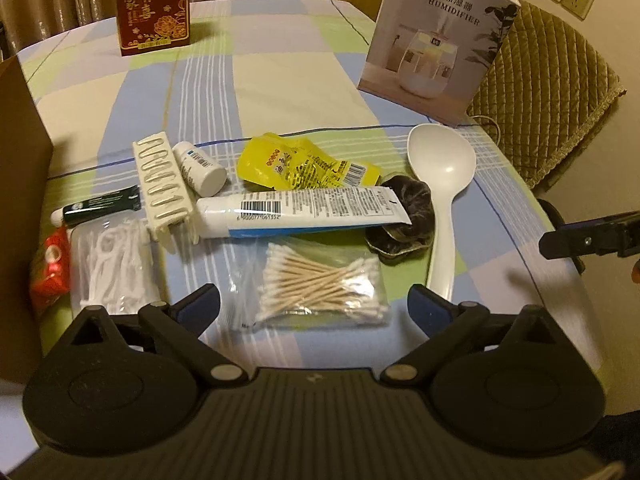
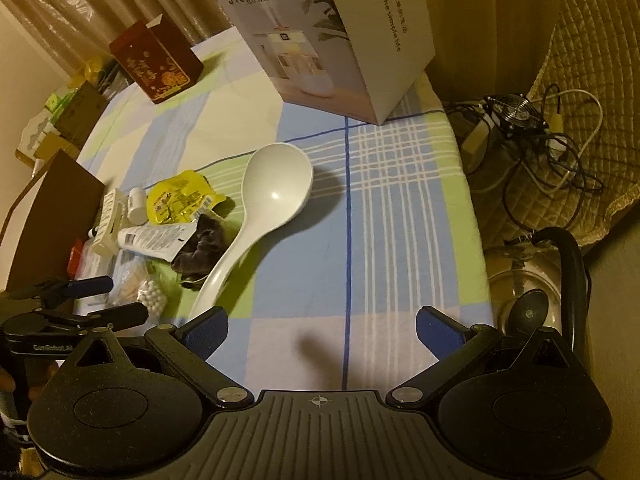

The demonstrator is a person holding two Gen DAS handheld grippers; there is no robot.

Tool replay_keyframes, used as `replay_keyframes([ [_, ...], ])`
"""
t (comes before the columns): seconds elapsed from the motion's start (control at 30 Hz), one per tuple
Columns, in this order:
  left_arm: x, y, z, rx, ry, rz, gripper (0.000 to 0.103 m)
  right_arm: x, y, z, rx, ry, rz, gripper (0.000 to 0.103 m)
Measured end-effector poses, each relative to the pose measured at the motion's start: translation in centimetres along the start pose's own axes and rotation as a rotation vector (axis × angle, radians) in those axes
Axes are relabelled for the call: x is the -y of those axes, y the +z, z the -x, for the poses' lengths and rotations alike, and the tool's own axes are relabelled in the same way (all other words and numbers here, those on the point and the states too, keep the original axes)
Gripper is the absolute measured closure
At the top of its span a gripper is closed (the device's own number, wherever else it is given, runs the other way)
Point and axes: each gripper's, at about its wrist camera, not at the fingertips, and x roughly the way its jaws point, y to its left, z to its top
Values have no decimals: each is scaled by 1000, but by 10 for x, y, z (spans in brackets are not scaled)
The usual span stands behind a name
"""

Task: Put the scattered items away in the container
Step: 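Move both tools toward the scattered items beside the brown box, then grasp the cotton swab bag with the left gripper while the right gripper approaches the red candy packet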

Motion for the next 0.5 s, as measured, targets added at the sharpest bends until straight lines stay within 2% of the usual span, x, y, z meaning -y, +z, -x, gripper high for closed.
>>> replay_keyframes([
  [0.23,-1,5,-20,-27,5,9,6,-1,2,-3,-7,-3,6,0],
  [0.5,9,-4,-21,-10,44,-88,23,-7,2,-7,-11,-2,36,0],
])
